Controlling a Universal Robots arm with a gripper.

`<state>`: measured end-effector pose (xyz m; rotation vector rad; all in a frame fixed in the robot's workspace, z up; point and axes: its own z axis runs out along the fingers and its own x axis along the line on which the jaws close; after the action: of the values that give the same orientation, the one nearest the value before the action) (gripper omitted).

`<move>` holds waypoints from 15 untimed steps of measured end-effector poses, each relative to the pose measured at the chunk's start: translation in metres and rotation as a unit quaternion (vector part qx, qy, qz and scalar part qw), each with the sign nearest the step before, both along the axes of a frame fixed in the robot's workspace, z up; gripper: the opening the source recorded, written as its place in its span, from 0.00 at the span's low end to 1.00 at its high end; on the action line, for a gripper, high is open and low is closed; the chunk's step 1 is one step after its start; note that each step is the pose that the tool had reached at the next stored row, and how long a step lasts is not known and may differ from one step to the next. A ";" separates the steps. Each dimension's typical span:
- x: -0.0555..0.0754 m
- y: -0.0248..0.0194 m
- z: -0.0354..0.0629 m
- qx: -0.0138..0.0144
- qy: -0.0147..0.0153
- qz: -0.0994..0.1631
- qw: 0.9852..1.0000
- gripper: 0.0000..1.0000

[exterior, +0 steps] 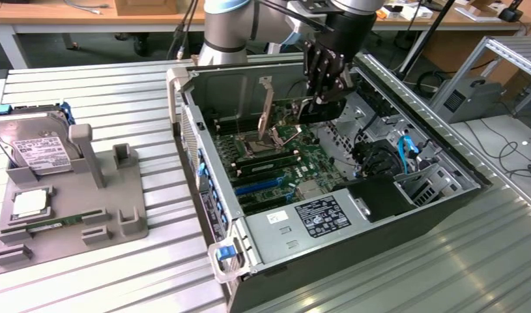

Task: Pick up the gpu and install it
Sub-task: 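Insert the gpu into the slot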

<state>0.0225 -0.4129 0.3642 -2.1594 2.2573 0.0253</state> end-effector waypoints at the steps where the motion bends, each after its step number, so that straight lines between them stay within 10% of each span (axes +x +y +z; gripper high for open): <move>1: 0.000 -0.0001 -0.0003 0.000 0.000 0.000 1.000 0.27; 15: 0.000 -0.0015 -0.0061 0.000 0.000 0.000 1.000 0.27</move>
<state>0.0225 -0.4144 0.3581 -2.1593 2.2573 0.0253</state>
